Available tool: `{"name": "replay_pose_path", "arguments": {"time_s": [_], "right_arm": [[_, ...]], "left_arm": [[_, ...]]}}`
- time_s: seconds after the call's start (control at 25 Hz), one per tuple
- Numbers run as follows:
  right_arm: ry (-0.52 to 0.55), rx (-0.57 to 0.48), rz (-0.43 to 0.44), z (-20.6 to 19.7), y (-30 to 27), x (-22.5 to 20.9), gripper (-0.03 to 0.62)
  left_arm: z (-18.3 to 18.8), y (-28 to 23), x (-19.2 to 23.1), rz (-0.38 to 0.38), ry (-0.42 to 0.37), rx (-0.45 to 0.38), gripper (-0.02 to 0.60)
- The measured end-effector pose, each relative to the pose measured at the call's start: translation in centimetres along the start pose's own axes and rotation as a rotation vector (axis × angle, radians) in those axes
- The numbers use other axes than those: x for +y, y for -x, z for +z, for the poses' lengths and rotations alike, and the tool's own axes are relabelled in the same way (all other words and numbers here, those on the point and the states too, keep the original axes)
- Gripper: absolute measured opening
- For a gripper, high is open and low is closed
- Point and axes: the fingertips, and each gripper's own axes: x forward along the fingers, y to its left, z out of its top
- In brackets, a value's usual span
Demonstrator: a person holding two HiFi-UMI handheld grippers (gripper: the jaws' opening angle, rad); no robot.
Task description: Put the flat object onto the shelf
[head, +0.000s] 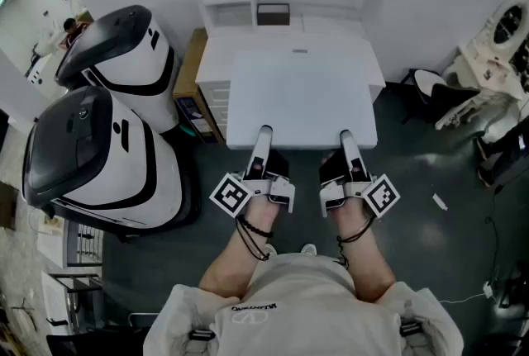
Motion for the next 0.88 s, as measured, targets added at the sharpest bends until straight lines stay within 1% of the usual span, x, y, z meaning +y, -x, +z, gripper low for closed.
{"name": "replay_pose_path", "arguments": {"time_s": [0.16,0.36,0.56,0.88], "right_arm": [[0.004,-0.012,0.004,-0.2,0.0,0.4,0.299],[0.017,-0.039,0.004,-2.5,-0.1,0.7,0.302],[0.015,-0.051,-0.013,-3.6,-0.3,0.1,0.304],[0.018,-0.042,-0.024,-3.2,-2.4,-1.0,0.302]], "left_arm": [[0.2,0.1,-0.1,-0.004,0.006,0.009,0.301],[2.1,1.1,0.1,-0.01,0.019,0.023,0.301],[3.3,1.3,0.7,-0.005,0.023,0.032,0.301],[4.0,-0.5,1.9,0.002,0.03,0.023,0.301]]}}
